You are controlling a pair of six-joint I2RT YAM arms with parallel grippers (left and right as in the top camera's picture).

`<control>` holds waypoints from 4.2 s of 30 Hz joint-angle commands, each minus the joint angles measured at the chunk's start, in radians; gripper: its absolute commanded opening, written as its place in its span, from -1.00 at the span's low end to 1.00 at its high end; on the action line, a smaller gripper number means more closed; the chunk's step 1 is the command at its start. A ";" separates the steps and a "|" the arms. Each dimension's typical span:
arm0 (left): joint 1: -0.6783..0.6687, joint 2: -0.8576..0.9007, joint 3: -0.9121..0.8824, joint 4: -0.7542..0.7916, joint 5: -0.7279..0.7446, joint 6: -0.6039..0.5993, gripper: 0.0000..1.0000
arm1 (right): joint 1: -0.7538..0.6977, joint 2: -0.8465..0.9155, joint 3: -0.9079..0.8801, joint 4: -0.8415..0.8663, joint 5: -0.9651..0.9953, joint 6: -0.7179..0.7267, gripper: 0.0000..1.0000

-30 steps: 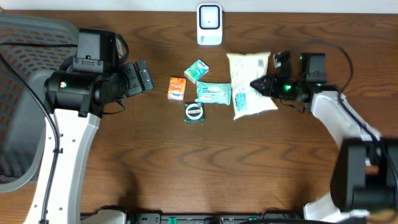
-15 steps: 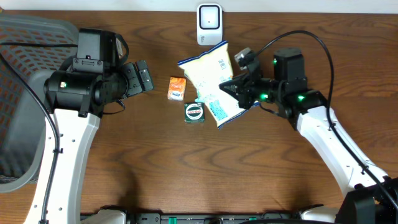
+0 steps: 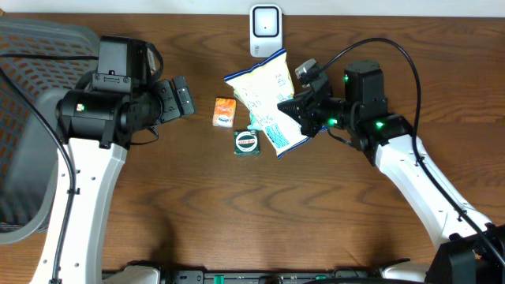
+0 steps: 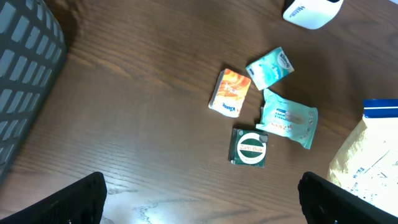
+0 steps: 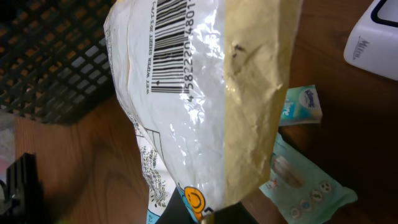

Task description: Scan the item barcode

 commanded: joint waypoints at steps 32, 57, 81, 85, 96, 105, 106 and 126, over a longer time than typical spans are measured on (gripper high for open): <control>0.004 0.000 0.012 -0.003 -0.006 0.006 0.95 | 0.006 -0.013 0.008 -0.010 0.020 -0.010 -0.98; 0.004 0.000 0.012 -0.003 -0.006 0.006 0.96 | 0.006 -0.013 0.008 -0.011 0.032 -0.006 -0.98; 0.004 0.000 0.012 -0.003 -0.006 0.006 0.96 | 0.006 -0.015 0.008 -0.128 1.195 0.236 -0.98; 0.004 0.000 0.012 -0.003 -0.006 0.006 0.95 | 0.006 -0.011 0.008 -0.154 1.393 0.225 -0.97; 0.004 0.000 0.012 -0.003 -0.006 0.006 0.95 | -0.009 0.165 0.001 -0.243 1.596 0.228 -0.97; 0.004 0.000 0.012 -0.003 -0.006 0.006 0.96 | 0.010 0.337 0.001 -0.247 1.772 0.225 -0.86; 0.004 0.000 0.012 -0.003 -0.006 0.006 0.95 | 0.014 0.340 0.001 -0.249 1.757 0.225 -0.83; 0.004 0.000 0.012 -0.003 -0.006 0.006 0.96 | 0.176 0.331 0.047 -0.223 1.291 0.262 0.26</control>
